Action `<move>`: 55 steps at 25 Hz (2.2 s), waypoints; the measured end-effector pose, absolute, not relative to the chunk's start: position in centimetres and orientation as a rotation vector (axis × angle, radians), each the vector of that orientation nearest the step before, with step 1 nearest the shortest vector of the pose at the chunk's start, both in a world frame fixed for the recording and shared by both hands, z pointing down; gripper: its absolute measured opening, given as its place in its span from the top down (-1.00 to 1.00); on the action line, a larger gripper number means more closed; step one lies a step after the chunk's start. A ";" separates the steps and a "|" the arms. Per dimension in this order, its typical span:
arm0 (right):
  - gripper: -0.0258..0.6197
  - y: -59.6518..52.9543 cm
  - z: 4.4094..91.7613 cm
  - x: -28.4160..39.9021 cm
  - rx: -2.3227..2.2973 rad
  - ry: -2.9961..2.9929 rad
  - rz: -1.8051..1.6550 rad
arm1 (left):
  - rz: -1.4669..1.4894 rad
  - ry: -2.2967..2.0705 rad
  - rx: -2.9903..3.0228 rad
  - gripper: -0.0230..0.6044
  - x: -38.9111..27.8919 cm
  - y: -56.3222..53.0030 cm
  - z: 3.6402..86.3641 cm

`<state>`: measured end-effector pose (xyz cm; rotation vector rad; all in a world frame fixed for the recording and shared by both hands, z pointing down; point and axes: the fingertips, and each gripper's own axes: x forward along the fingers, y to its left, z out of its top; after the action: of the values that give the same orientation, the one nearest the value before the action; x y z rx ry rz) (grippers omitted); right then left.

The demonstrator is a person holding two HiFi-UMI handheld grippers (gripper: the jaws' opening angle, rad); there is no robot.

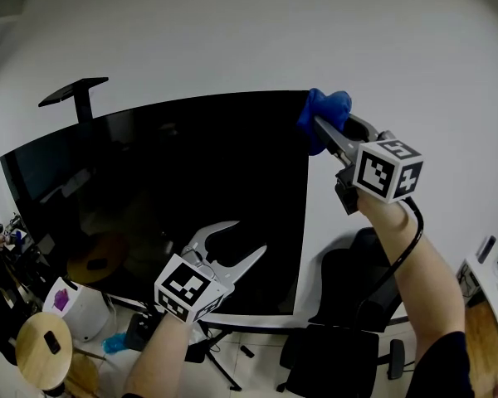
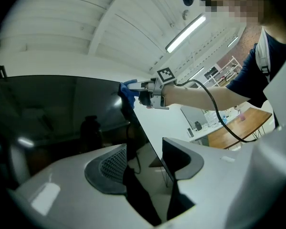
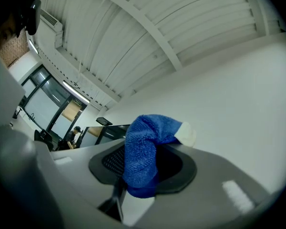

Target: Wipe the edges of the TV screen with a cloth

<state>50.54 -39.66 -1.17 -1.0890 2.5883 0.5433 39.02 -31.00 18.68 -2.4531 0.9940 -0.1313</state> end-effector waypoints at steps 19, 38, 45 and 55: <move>0.44 -40.3 12.3 50.7 -1.049 2.649 0.318 | -0.125 1.078 -2.515 0.22 38.4 -32.2 27.3; 0.44 -41.2 33.7 51.1 -1.153 2.725 -0.012 | -0.252 1.071 -2.717 0.22 40.8 -32.3 40.7; 0.44 -41.4 42.6 51.4 -1.214 2.757 -0.171 | -0.311 1.087 -2.780 0.22 40.8 -32.5 45.2; 0.44 -41.7 53.8 51.5 -1.276 2.805 -0.353 | -0.372 1.081 -2.852 0.22 40.8 -32.3 50.0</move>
<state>51.50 -41.69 53.77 -1.2762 2.8050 -0.3528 40.76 -32.33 49.96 -2.8517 1.0812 -0.3721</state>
